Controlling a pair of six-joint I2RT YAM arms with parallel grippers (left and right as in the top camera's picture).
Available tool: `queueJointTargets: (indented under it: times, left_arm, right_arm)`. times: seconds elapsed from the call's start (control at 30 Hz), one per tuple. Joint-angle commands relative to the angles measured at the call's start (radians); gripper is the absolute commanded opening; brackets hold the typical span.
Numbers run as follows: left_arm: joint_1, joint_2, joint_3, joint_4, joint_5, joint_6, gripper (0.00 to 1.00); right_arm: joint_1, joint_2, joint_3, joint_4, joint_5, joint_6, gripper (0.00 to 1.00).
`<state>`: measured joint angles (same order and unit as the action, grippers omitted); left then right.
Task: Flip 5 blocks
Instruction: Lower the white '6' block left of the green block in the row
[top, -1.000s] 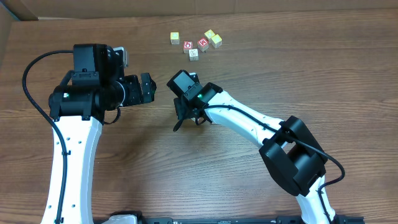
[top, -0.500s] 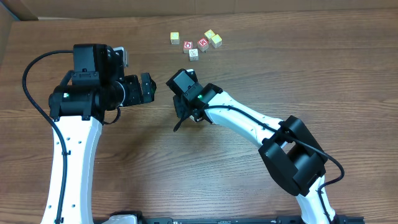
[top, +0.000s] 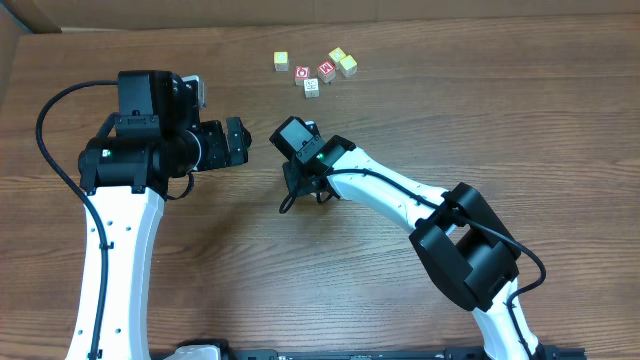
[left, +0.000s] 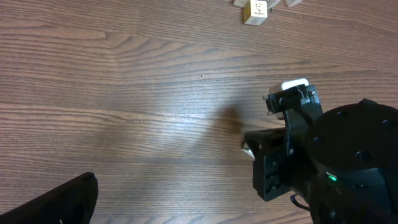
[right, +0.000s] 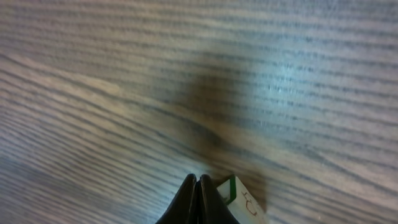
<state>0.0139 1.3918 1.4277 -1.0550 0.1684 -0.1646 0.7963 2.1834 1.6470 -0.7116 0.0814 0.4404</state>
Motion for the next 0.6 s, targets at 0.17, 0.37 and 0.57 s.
queueJointTargets:
  times: [0.17, 0.37, 0.57]
  left_arm:
    - [-0.001, 0.002, 0.019, 0.000, 0.001, 0.008, 1.00]
    - [-0.001, 0.002, 0.019, 0.000, 0.001, 0.008, 1.00]
    - [-0.001, 0.002, 0.019, 0.001, 0.001, 0.008, 1.00]
  right_arm:
    - [-0.004, 0.003, -0.001, -0.039, -0.040, -0.046, 0.04]
    - [-0.002, -0.005, 0.030, -0.064, -0.070, -0.056, 0.04]
    - [-0.001, -0.006, 0.042, -0.082, -0.085, -0.051, 0.04]
